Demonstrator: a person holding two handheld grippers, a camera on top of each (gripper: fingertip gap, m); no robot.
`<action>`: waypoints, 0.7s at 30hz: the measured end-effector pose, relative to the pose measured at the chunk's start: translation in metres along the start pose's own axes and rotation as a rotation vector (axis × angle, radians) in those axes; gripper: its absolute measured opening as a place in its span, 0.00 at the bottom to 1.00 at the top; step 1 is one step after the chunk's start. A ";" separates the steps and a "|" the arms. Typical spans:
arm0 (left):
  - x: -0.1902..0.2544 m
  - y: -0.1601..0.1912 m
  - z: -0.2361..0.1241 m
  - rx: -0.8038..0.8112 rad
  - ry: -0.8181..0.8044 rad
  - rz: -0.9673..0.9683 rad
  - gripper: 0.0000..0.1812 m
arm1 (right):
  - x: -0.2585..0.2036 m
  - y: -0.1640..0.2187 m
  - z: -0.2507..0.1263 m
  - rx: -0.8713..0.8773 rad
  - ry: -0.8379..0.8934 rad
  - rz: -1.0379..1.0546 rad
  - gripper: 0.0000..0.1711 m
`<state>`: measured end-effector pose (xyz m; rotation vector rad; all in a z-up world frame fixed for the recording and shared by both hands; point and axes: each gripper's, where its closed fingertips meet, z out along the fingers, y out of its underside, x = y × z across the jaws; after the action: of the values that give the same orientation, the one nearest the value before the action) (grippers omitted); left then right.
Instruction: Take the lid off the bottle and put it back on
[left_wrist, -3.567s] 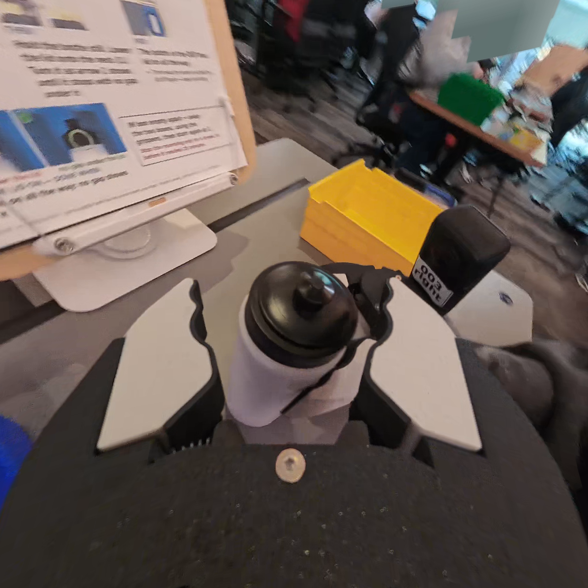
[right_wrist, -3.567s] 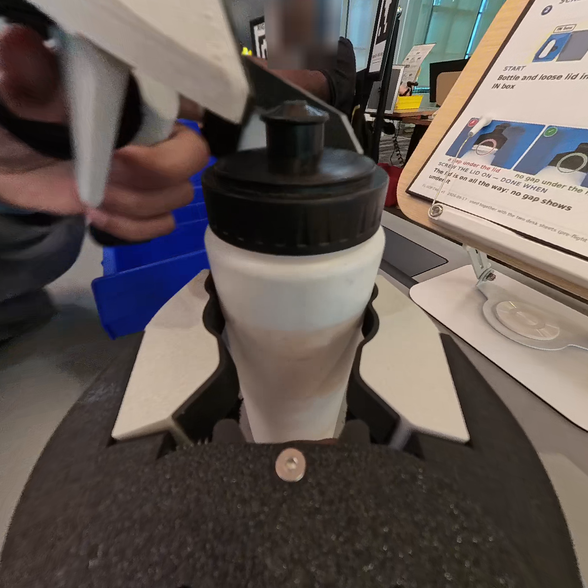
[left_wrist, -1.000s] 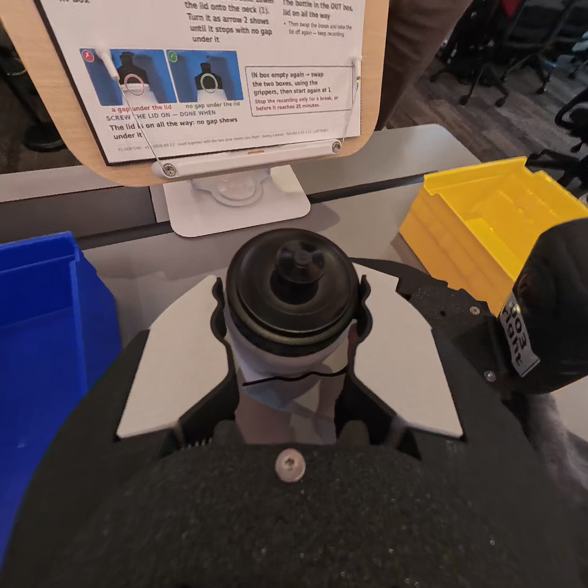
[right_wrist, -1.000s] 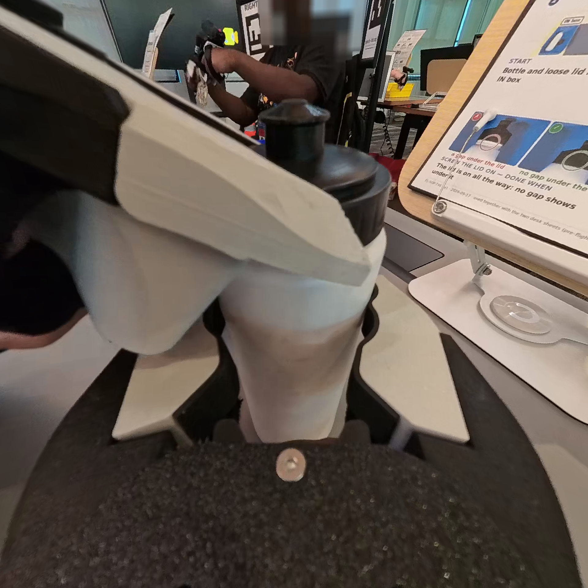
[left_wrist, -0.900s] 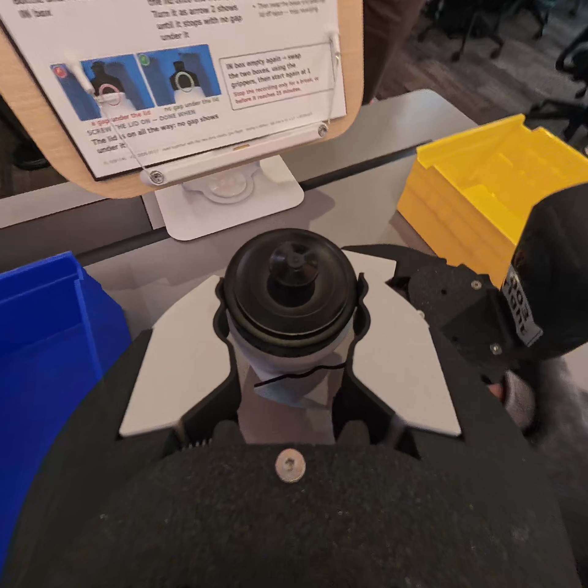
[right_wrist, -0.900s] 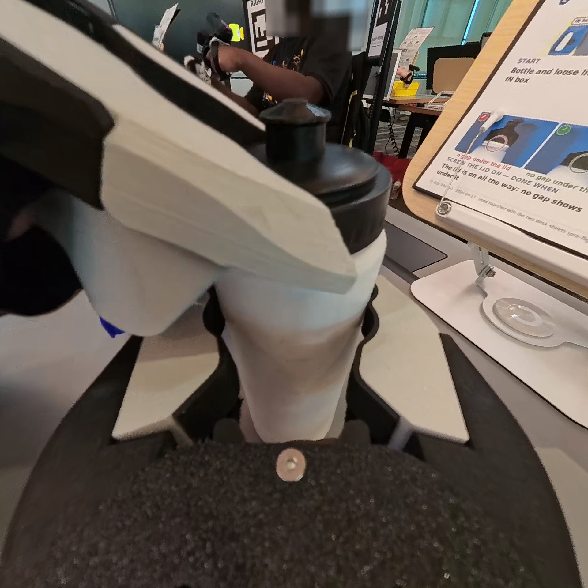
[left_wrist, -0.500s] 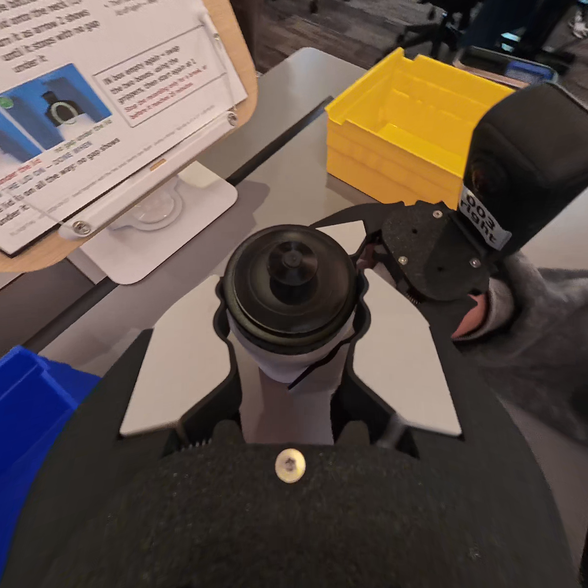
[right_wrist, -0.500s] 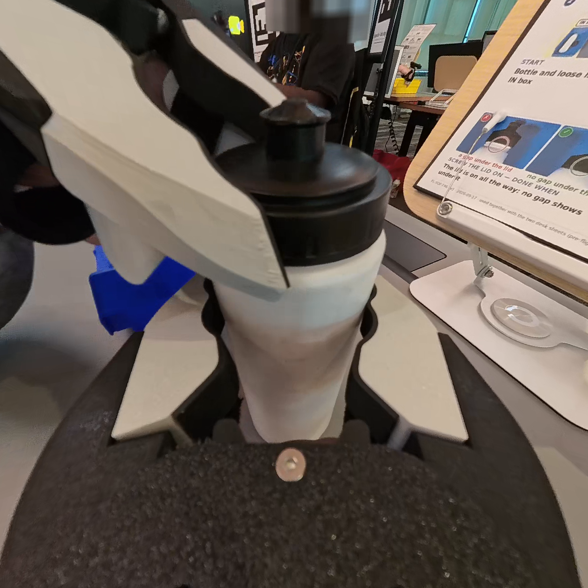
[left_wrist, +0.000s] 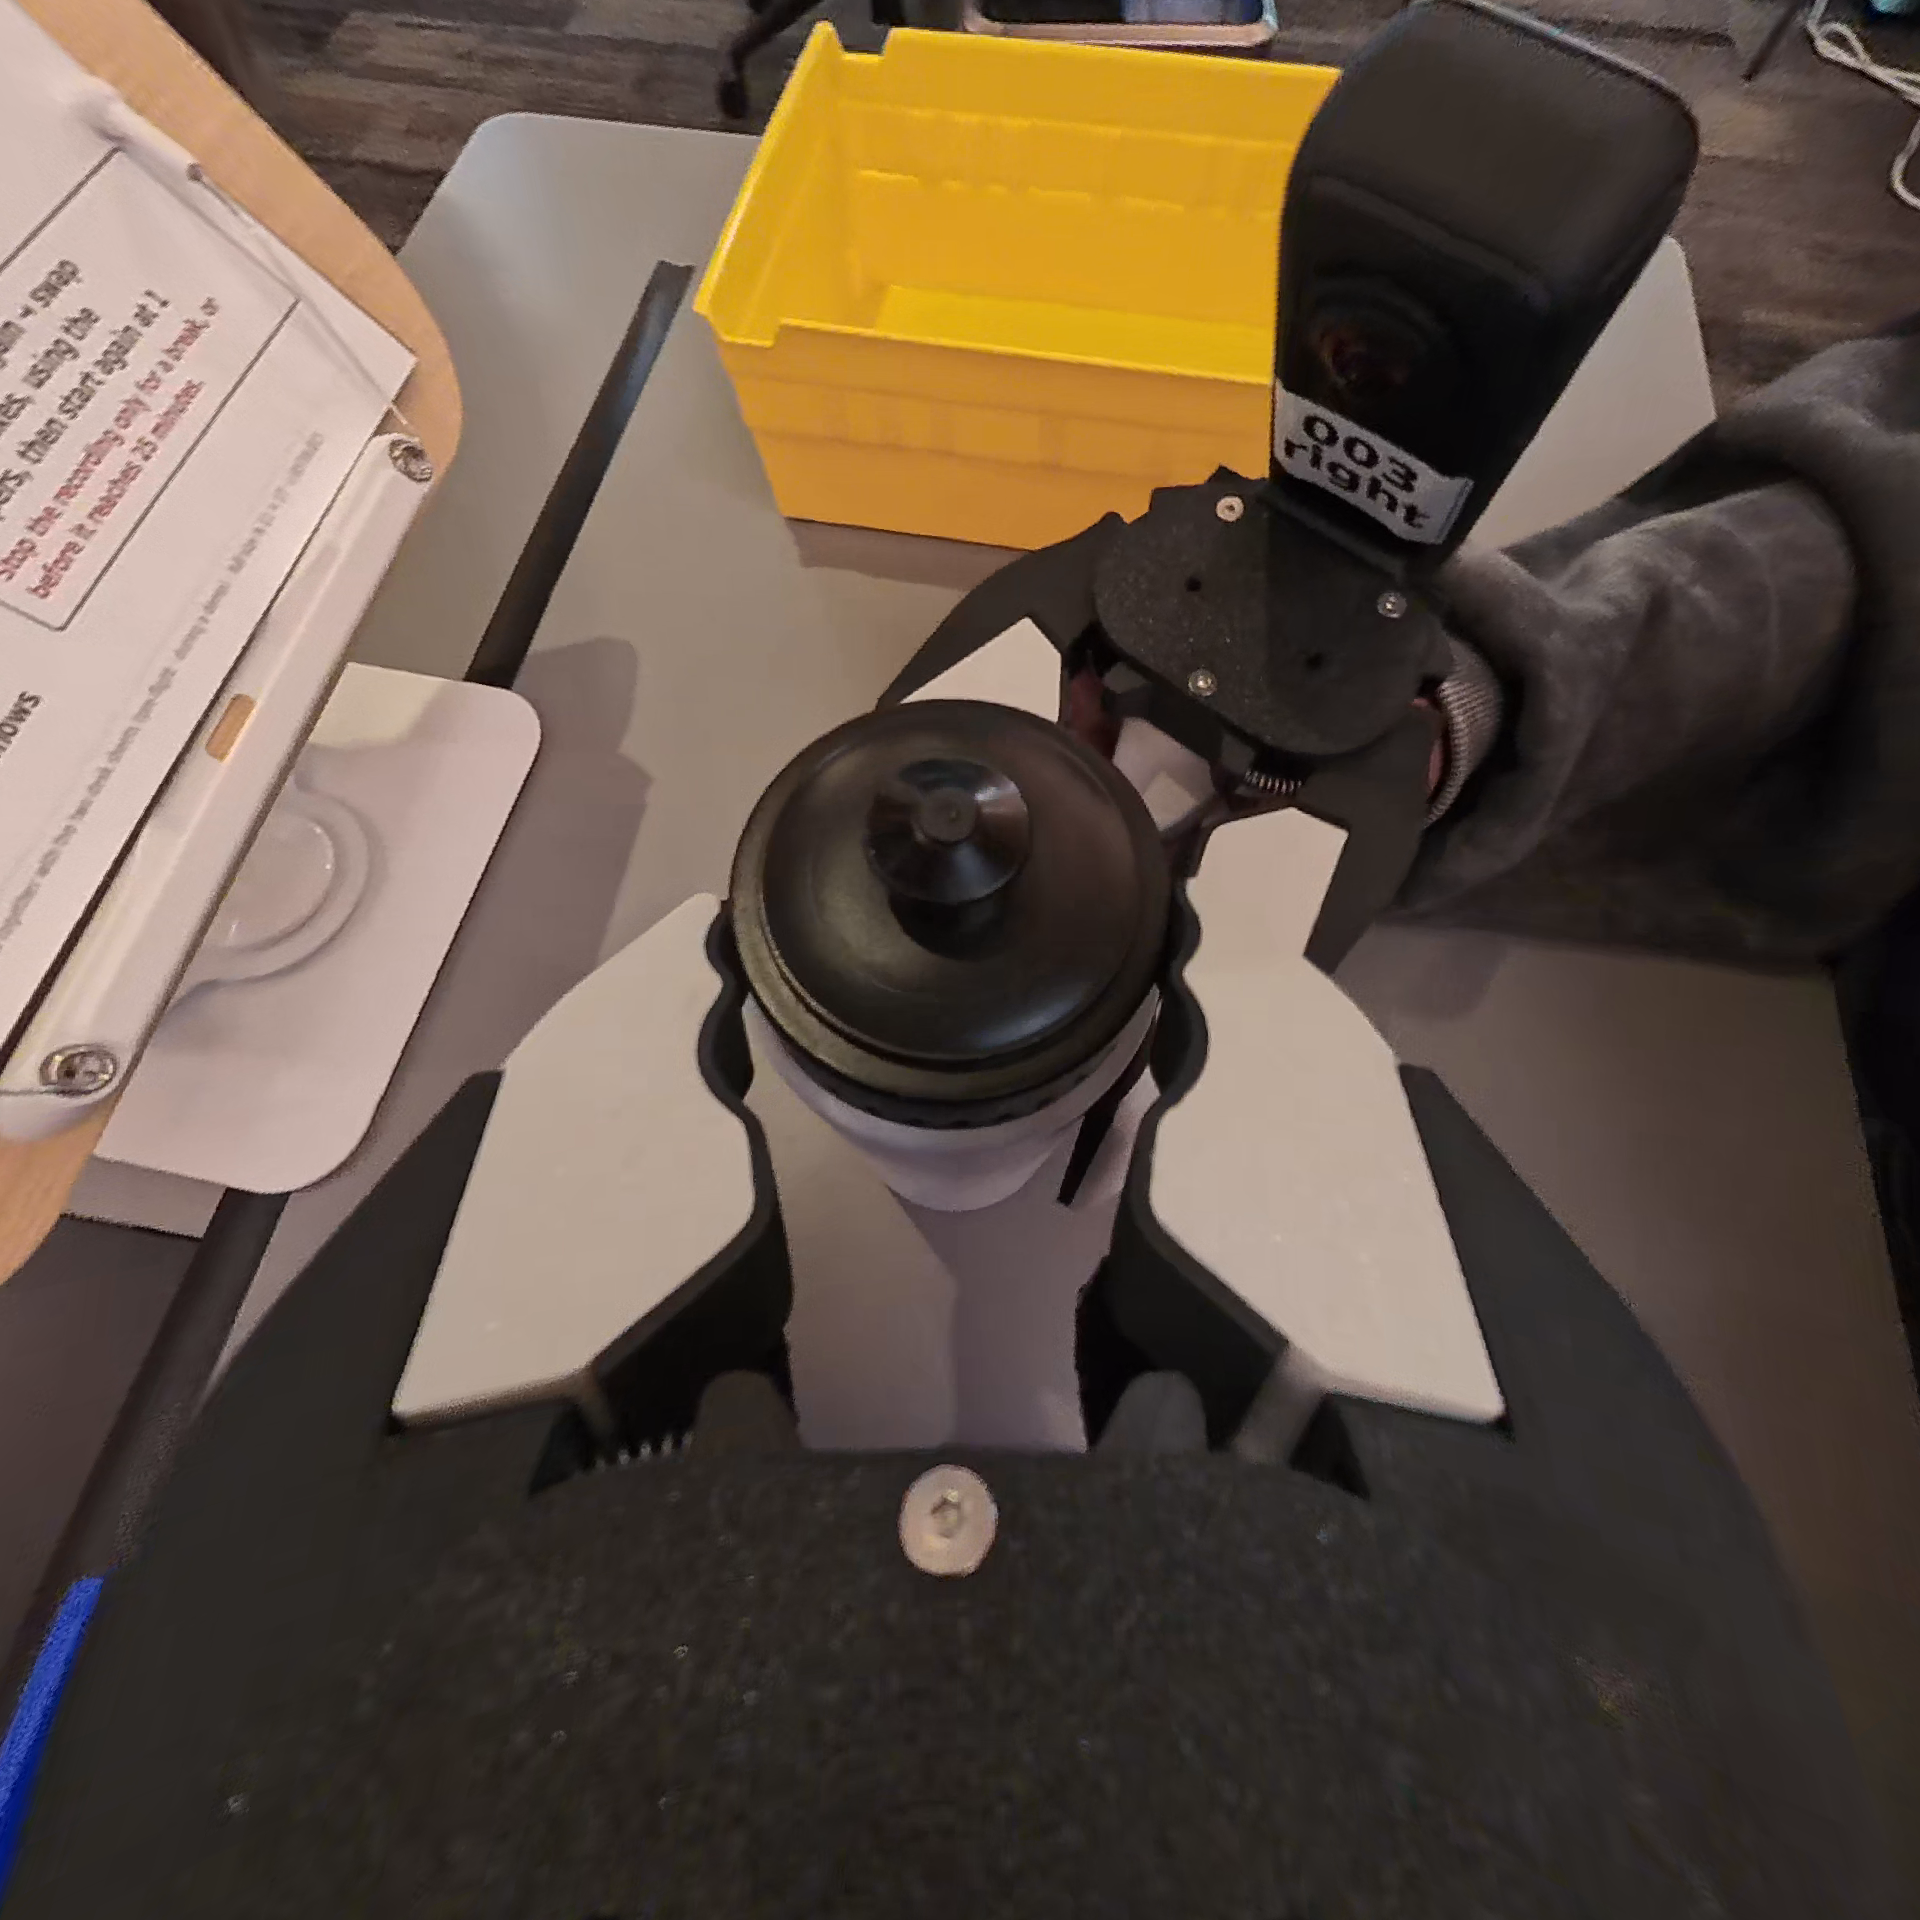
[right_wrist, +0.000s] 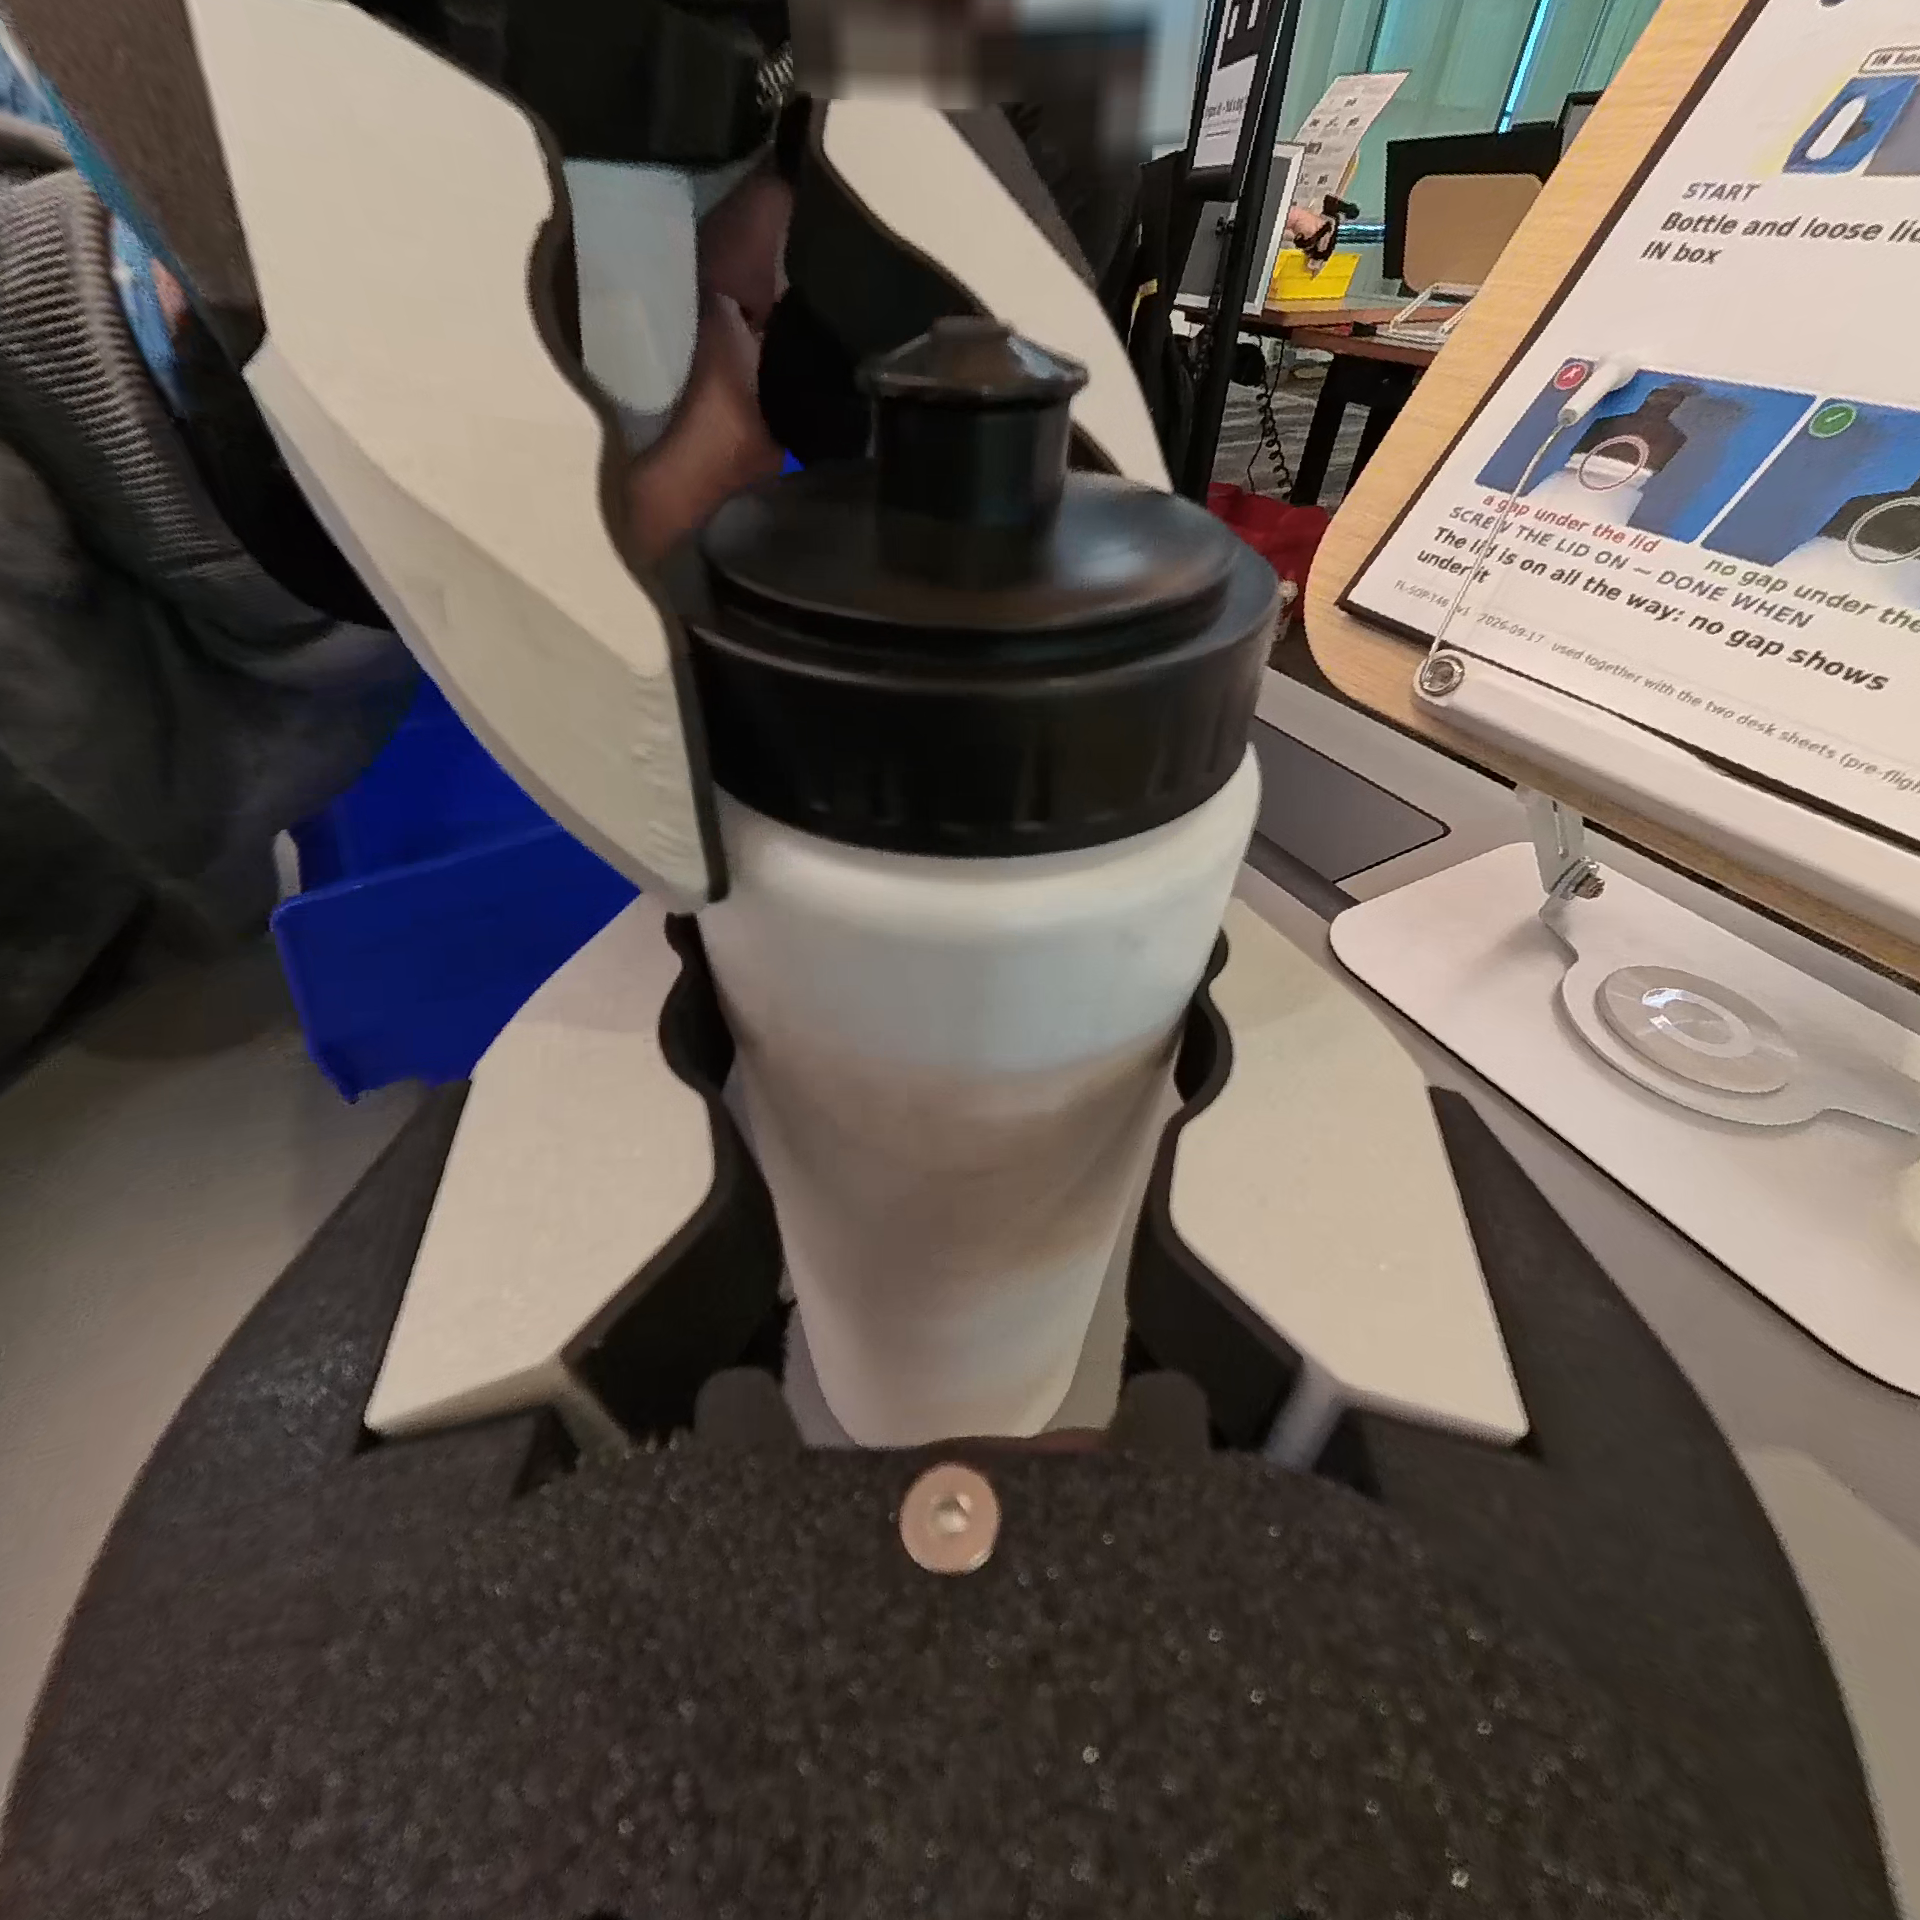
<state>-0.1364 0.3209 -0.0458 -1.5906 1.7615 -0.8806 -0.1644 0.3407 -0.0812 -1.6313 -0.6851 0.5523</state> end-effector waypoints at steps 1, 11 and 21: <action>0.000 0.000 0.000 -0.005 0.015 0.012 0.42 | 0.000 0.000 0.000 0.000 -0.001 0.001 0.50; 0.000 0.001 -0.003 -0.019 0.078 0.036 0.41 | 0.000 0.000 0.000 0.003 -0.013 0.001 0.50; 0.064 -0.006 -0.054 0.486 -0.356 -0.382 0.54 | -0.001 -0.001 0.000 0.015 -0.020 0.004 0.50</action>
<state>-0.1829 0.2614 -0.0086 -1.6418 0.9249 -1.0268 -0.1656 0.3401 -0.0807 -1.6157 -0.6916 0.5755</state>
